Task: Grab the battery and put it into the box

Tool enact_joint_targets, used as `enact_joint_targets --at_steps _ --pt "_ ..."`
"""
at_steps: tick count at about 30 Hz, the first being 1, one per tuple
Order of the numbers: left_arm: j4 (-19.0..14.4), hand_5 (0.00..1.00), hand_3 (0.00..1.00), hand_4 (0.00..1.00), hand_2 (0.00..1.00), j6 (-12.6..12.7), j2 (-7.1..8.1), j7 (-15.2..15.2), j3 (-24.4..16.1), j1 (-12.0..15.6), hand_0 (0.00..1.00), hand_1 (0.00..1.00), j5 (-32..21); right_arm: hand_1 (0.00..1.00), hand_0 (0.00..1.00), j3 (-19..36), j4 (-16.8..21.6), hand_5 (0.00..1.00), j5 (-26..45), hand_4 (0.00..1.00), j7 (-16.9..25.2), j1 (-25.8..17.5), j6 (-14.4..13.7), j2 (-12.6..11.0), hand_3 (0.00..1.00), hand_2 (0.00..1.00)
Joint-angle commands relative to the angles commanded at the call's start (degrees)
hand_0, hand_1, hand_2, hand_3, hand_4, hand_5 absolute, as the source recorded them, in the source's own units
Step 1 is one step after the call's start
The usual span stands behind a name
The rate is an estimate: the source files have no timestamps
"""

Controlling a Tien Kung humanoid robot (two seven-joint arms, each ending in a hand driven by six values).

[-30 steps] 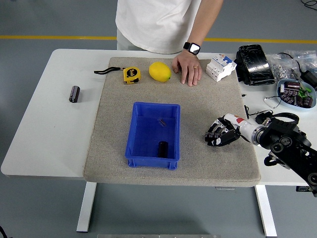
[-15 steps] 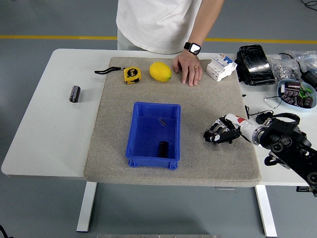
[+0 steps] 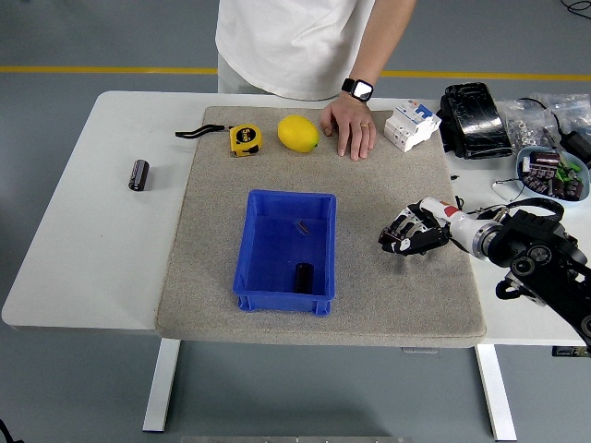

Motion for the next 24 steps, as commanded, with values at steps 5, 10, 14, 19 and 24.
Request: enact_joint_targets --at_steps 5,10,14,19,24 --pt "0.00 0.705 0.715 0.719 0.648 -0.01 0.08 0.00 0.06 -0.07 0.608 0.588 -0.01 0.371 0.284 -0.13 2.18 0.187 -0.02 0.842 -0.09 0.61 0.10 -0.35 0.475 0.435" --pt "0.01 0.705 0.715 0.719 0.648 0.02 0.17 -0.01 0.07 -0.01 0.608 0.588 -0.12 0.371 0.284 -0.72 5.81 0.187 -0.19 0.842 -0.11 2.23 0.10 -0.51 0.475 0.435" --pt "-0.04 0.706 0.715 0.720 0.647 -0.08 0.29 0.09 0.04 0.08 0.609 0.586 0.02 0.370 0.285 -3.11 9.48 0.185 -0.02 0.847 0.19 5.23 0.10 -0.08 0.475 0.435" --pt "-0.15 0.707 0.715 0.721 0.645 -0.11 0.43 0.22 0.41 0.19 0.608 0.584 -0.27 0.370 0.284 -7.55 11.36 0.184 0.22 0.847 0.67 9.40 0.17 1.90 0.476 0.436" --pt "-0.24 0.708 0.715 0.722 0.640 0.03 0.58 0.25 0.80 0.15 0.606 0.580 -0.73 0.368 0.283 -13.12 9.35 0.183 -0.09 0.848 1.17 13.19 0.06 4.97 0.476 0.436"
